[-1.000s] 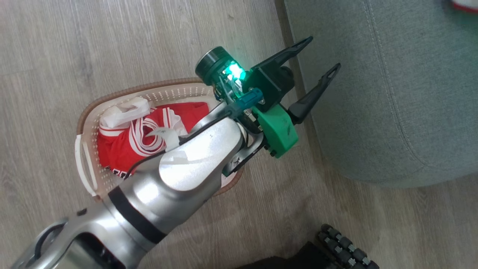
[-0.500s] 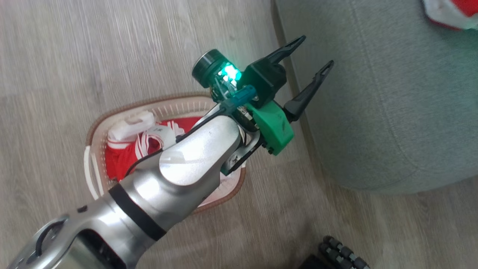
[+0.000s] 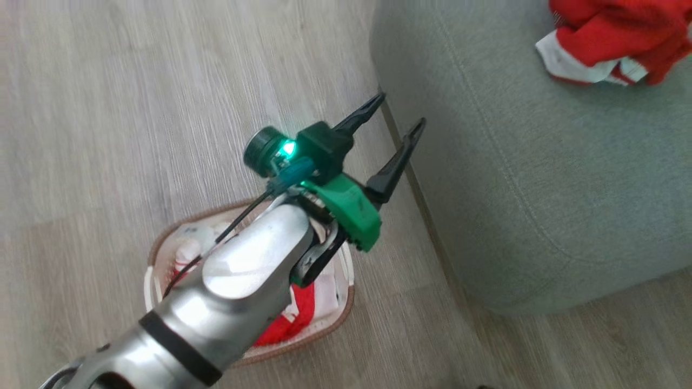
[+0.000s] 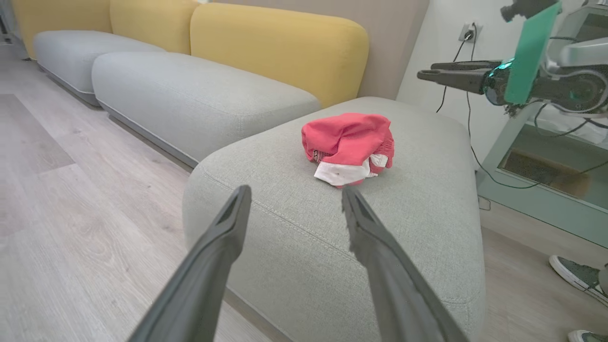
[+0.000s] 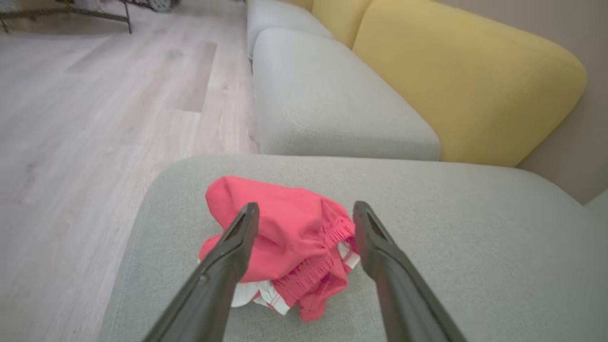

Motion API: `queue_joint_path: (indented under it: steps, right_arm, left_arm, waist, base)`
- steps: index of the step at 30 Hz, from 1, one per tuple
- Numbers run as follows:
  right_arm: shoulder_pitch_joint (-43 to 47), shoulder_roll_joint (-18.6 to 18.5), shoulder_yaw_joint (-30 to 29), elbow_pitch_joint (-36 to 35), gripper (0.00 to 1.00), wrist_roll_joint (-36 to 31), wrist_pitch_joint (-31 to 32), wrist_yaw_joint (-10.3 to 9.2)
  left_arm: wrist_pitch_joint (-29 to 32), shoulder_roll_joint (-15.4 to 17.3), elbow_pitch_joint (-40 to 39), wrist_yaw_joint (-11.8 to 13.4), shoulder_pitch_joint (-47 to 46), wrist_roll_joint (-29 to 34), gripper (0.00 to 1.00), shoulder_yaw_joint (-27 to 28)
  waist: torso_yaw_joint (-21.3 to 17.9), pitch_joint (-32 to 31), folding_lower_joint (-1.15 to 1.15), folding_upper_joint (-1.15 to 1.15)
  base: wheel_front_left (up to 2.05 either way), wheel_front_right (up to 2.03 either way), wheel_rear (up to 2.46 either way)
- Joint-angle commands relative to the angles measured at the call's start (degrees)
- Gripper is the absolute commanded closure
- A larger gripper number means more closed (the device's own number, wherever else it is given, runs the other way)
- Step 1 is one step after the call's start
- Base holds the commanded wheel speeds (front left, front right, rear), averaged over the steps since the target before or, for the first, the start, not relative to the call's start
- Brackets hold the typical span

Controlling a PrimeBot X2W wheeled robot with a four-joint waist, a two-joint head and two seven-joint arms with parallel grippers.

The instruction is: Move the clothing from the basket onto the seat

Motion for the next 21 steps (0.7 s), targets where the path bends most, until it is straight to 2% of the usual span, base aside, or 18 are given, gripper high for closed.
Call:
queue_joint_path:
  steps: [1,6,12,16,21]
  right_arm:
    - [1.96,-2.42,0.52,-1.63,0.0,0.69,-1.05,-0.02]
    - [4.22,-4.14,-0.58,-7.35,0.0,2.0,-2.23,-0.02]
    - [10.26,-5.11,-10.15,-17.17,0.0,-0.4,-2.31,-0.02]
    - [17.94,-3.61,-18.5,-23.36,0.0,-4.08,-2.32,-0.02]
    - [28.78,1.13,-28.46,-31.96,0.0,-9.97,-2.33,-0.02]
  left_arm:
    - [-0.49,1.19,-2.22,0.56,-0.45,-0.45,0.0,2.38]
    - [-0.67,3.87,-4.93,2.29,2.93,-1.04,0.0,5.33]
    - [-0.73,7.07,-8.45,4.7,7.27,-1.18,0.0,9.07]
    - [-0.74,8.63,-10.99,6.46,11.08,-0.88,0.0,12.14]
    - [-0.74,10.37,-13.53,8.31,15.93,-0.14,0.0,16.1]
  waist:
    - [-0.06,-2.87,0.0,0.0]
    - [0.89,-5.97,0.0,0.0]
    - [3.11,-8.63,0.0,0.0]
    - [5.23,-10.18,0.0,0.0]
    - [8.16,-11.92,0.0,0.0]
  base:
    - [0.0,0.0,0.0]
    - [0.0,0.0,0.0]
    - [0.0,0.0,0.0]
    - [0.0,0.0,0.0]
    - [0.0,0.0,0.0]
